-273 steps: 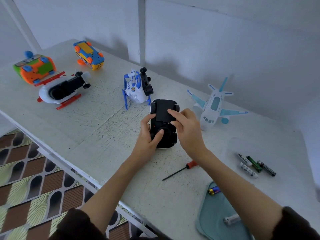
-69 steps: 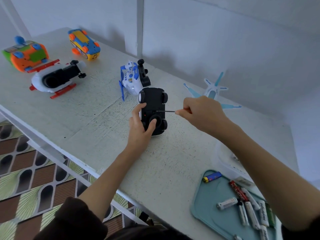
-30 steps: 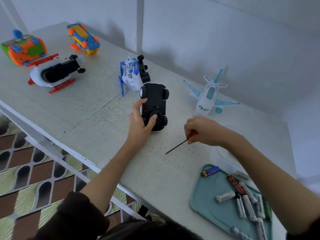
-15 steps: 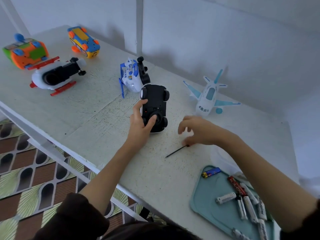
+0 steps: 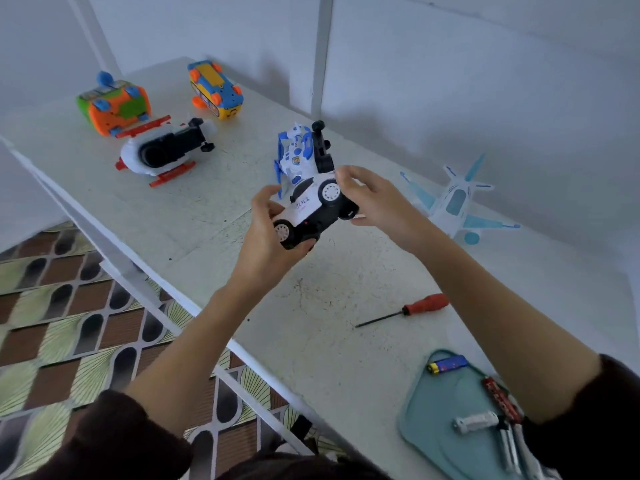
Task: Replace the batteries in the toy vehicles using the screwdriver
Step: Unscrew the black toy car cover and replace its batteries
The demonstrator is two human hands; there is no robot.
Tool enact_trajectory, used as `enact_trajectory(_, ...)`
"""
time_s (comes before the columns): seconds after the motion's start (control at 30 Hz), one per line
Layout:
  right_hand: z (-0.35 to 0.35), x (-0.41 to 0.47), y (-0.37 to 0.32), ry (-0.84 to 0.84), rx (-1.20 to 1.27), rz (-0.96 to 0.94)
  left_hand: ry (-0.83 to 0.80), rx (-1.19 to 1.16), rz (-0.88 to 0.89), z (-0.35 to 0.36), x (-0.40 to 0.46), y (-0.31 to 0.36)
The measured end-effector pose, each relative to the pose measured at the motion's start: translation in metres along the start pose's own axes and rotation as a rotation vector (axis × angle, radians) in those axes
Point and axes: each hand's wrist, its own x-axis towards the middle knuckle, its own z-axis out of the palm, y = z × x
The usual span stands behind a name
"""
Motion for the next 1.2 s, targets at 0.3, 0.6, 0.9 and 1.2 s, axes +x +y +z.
enact_trajectory(0.3,0.013,0.014,0.035,-0.153,0.465,0.085,-0.072,0.007,-0.059,-0.011,-0.008,-0.013)
enact_trajectory(0.6,0.0,0.019,0.053,-0.263,0.221,-0.106,-0.149,0.046,-0.204,-0.013,-0.012,-0.021)
enact_trajectory(0.9,-0.005,0.025,0.066,-0.371,-0.131,-0.156,-0.039,0.266,-0.011,0.008,-0.025,-0.031)
enact_trajectory(1.2,-0.003,0.026,0.073,-0.383,-0.173,-0.185,-0.082,0.221,-0.017,0.007,-0.026,-0.031)
